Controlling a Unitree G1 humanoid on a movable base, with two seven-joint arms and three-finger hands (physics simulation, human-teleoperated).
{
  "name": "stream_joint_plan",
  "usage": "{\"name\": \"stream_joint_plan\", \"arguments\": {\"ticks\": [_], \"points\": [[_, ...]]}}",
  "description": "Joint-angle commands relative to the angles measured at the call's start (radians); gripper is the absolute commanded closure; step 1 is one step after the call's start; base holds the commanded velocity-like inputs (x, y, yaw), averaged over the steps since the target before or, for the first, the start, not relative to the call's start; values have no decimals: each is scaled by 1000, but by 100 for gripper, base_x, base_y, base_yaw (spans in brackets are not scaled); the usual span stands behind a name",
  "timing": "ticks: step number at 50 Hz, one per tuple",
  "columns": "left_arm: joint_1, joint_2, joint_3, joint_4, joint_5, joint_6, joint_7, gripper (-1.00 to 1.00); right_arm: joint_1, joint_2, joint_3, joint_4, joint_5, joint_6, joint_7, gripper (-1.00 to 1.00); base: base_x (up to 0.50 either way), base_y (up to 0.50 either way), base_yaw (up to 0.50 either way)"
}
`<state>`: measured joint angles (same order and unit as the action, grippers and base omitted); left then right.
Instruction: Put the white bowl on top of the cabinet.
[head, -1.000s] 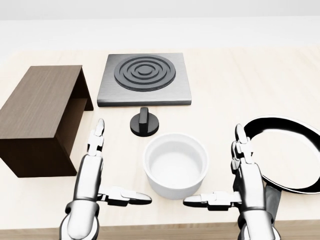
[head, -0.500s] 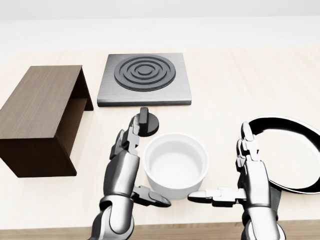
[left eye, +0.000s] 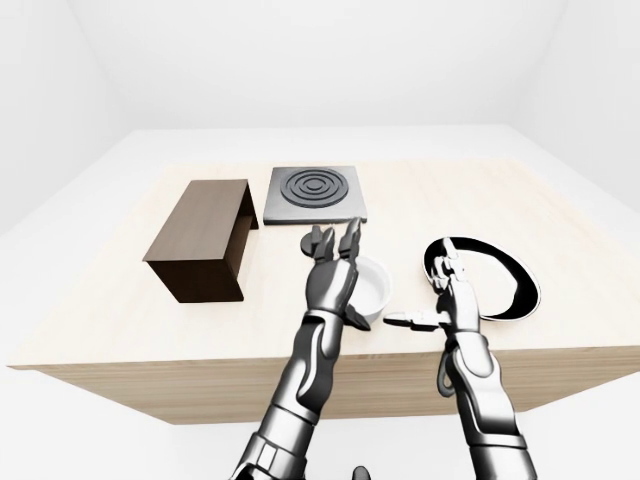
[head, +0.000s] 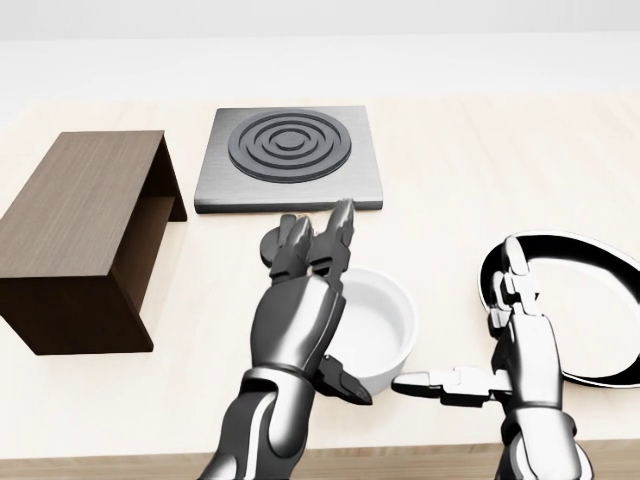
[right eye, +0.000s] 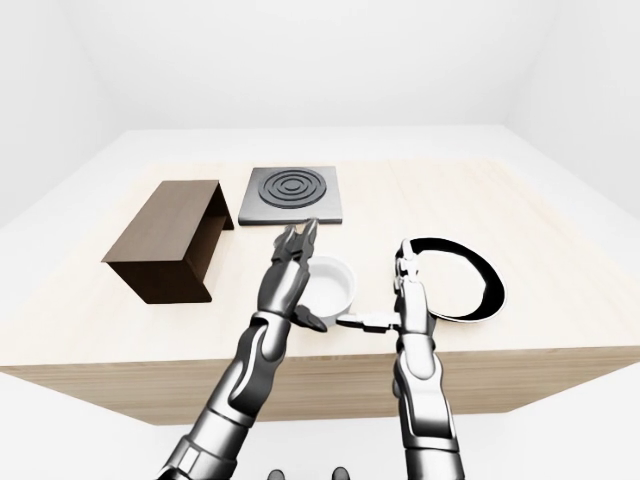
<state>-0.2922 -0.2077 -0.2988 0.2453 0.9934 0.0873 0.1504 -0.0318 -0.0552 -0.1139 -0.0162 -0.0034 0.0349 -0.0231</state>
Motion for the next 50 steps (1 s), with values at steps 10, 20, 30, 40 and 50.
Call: {"name": "stream_joint_plan", "arguments": {"ticks": [10,20,30,40,50], "points": [[3,-52,-69,-49,245,0,-152,-100,-6,-11,-24,-14,22,21,5,-100,0,0,0],[43,-36,-101,-65,407,0,-422,-100,-9,-14,-33,-21,31,28,3,-100,0,0,0],[130,-10,-117,-219,580,0,-674,-100,1,-5,-13,-16,16,13,-1,-100,0,0,0],[98,-18,-75,-166,629,0,-619,-100,2,-4,-12,-17,15,11,2,-100,0,0,0],[-92,-25,32,80,594,0,-581,-100,3,0,-7,-14,9,5,2,-100,0,0,0]]}}
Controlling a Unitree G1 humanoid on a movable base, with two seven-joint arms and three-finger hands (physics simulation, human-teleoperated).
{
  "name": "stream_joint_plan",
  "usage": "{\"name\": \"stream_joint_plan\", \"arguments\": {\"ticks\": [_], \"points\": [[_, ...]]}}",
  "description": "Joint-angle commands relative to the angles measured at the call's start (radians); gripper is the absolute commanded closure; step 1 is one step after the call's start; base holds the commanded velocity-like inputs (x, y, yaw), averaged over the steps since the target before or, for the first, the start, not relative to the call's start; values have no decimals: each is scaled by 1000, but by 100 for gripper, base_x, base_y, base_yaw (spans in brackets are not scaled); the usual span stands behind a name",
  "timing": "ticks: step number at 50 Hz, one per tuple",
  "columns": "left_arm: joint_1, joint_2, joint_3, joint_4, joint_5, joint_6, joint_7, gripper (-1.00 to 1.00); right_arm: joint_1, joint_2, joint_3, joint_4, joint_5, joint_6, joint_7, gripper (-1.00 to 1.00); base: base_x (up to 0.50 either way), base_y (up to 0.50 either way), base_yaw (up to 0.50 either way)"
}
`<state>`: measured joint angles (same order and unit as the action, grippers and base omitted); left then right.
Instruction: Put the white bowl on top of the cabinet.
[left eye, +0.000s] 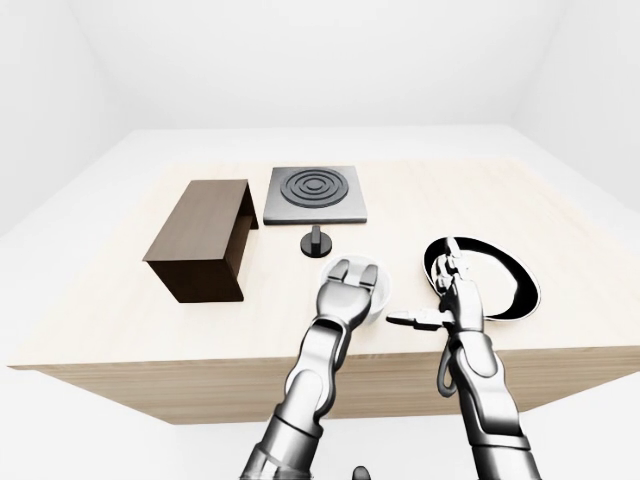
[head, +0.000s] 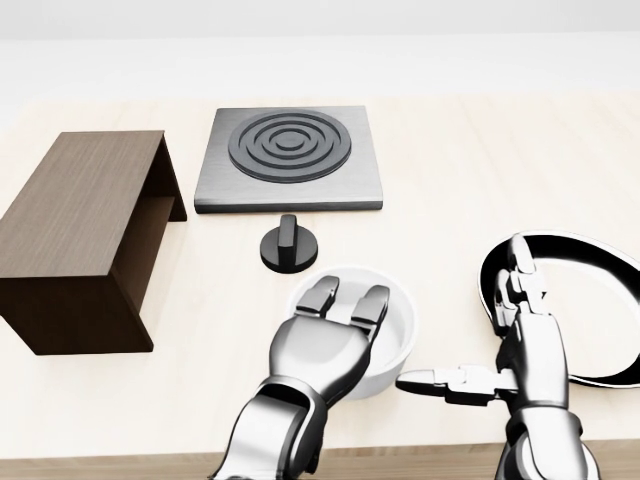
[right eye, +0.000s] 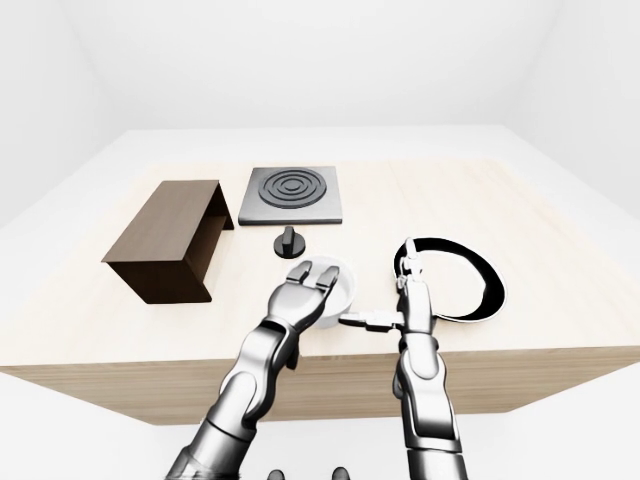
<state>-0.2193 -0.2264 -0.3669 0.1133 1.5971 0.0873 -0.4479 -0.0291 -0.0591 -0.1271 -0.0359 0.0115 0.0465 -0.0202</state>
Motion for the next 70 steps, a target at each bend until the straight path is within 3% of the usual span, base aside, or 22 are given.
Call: {"name": "stream_joint_plan", "arguments": {"ticks": [1,16,29,70], "points": [[-166,-5,99,214,-11,0,18,-100,0,3,6,5,-6,-7,-1,-100,0,0,0],[-186,-4,86,243,-25,0,22,-100,1,2,4,3,-3,-7,0,-100,0,0,0],[-231,-9,100,321,-69,0,63,-100,4,2,0,-11,3,5,3,-100,0,0,0],[-328,1,121,499,-178,0,158,-100,5,4,6,-7,-3,-1,2,-100,0,0,0]]}}
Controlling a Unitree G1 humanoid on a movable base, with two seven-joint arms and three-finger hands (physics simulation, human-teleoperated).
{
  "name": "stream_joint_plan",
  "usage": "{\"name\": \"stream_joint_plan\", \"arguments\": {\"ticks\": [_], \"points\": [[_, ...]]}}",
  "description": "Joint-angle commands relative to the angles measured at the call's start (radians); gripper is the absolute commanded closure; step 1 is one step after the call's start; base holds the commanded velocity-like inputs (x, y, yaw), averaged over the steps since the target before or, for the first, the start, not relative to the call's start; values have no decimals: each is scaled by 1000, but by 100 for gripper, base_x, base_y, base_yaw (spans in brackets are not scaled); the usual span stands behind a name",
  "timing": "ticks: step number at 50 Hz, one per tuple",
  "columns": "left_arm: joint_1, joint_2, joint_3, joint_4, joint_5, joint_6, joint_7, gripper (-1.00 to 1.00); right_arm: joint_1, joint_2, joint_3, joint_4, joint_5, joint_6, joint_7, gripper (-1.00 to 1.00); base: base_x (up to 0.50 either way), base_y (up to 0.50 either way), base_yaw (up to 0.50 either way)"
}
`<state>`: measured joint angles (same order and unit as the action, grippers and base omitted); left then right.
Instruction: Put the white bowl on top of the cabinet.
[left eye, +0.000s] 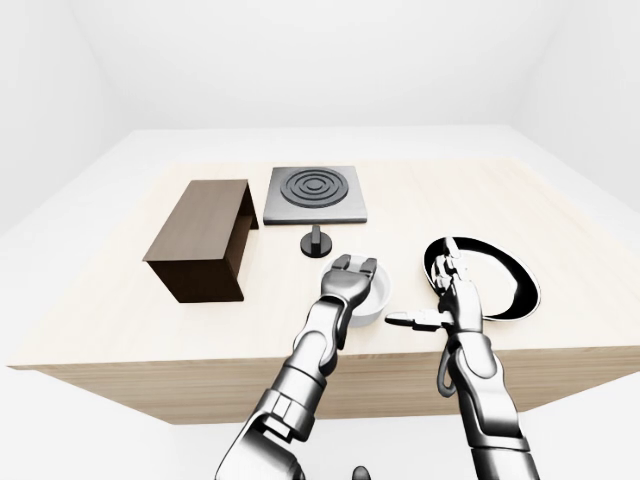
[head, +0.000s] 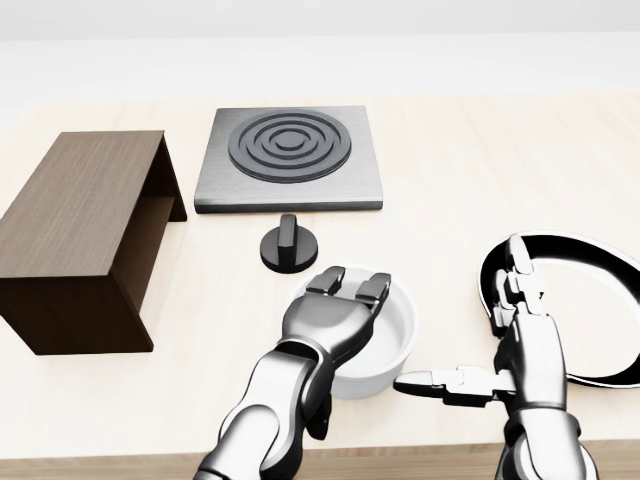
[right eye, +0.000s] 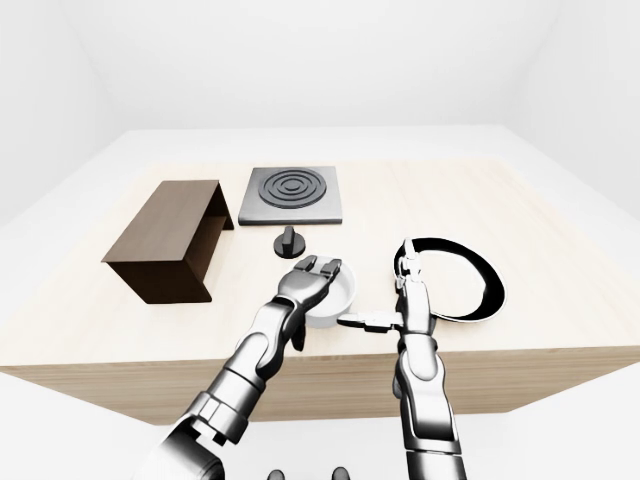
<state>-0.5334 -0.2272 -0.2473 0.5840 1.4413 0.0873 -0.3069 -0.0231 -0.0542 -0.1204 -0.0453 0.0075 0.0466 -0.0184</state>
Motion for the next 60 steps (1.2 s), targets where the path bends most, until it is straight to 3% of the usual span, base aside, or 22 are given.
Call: {"name": "stream_joint_plan", "arguments": {"ticks": [1,22,47,49,50,60], "points": [[-15,2,2,31,-23,0,19,-100,-1,-1,-1,3,1,-1,0,-100,0,0,0],[-34,7,5,75,-54,0,50,-100,4,1,2,-2,-3,-3,0,-100,0,0,0],[-101,15,22,227,-126,0,138,-100,3,3,5,2,-7,-5,-1,-100,0,0,0],[-101,16,22,231,-130,0,144,-91,4,3,6,1,-8,-6,-1,-100,0,0,0],[-100,16,20,221,-130,0,142,100,4,3,6,2,-8,-7,-1,-100,0,0,0],[-89,18,14,211,-118,0,139,100,3,3,8,3,-10,-7,-3,-100,0,0,0]]}}
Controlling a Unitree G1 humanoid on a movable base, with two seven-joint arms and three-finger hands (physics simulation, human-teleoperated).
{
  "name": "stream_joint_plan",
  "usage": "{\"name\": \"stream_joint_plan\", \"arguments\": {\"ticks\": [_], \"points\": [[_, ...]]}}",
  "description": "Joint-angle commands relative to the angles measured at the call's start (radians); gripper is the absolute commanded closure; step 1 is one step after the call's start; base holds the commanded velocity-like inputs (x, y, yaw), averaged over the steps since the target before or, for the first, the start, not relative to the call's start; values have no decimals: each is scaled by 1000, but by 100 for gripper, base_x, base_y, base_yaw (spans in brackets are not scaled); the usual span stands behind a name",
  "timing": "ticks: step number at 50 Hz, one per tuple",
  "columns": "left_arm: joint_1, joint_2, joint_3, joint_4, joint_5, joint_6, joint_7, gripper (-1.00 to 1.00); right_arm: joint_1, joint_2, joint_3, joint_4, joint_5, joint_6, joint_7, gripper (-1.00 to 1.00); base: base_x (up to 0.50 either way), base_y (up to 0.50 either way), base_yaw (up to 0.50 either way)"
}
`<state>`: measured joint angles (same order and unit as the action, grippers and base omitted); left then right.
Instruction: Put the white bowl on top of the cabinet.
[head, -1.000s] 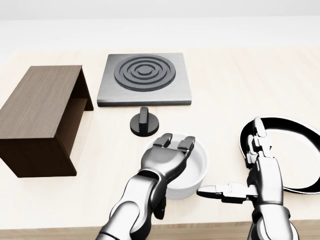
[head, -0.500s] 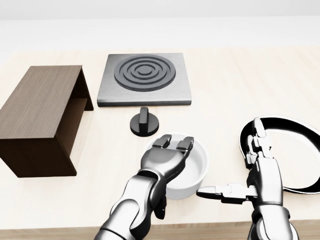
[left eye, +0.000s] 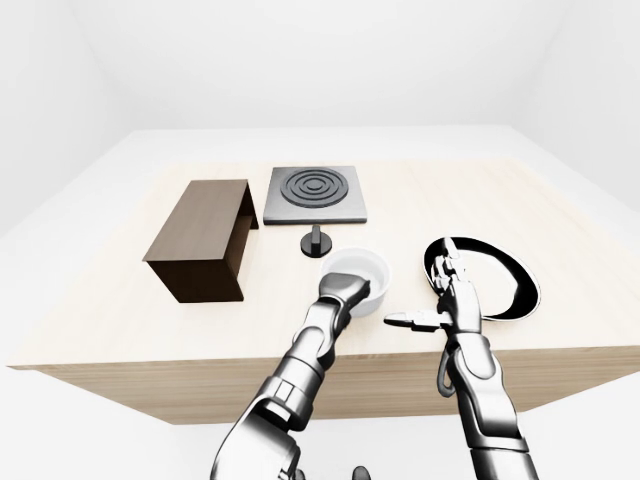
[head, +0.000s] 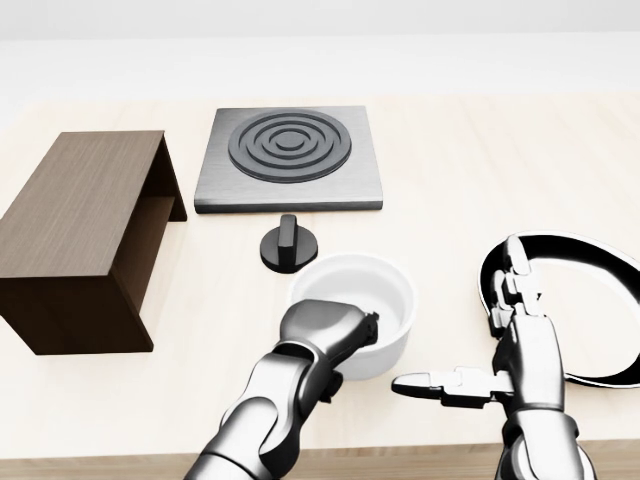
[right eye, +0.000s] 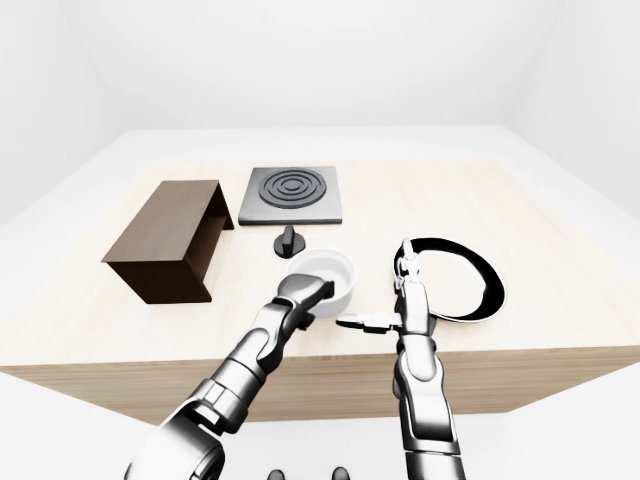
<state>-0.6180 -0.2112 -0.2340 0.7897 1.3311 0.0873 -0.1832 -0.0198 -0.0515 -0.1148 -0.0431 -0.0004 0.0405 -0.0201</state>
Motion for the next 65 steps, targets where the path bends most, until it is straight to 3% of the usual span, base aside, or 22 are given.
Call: {"name": "stream_joint_plan", "arguments": {"ticks": [1,23,43,55,65], "points": [[-6,1,1,7,-8,0,17,100,-3,0,1,3,-1,0,-1,-100,0,0,0],[-17,10,3,19,17,0,26,100,-8,1,9,17,-8,-6,-4,-100,0,0,0],[32,29,5,-160,97,0,-79,100,2,4,12,13,-14,-13,-2,-100,0,0,0],[20,24,15,-161,72,0,-60,100,7,4,6,0,-8,-8,0,-100,0,0,0],[50,36,11,-297,111,0,-146,100,13,8,18,-2,-19,-13,-1,-100,0,0,0]]}}
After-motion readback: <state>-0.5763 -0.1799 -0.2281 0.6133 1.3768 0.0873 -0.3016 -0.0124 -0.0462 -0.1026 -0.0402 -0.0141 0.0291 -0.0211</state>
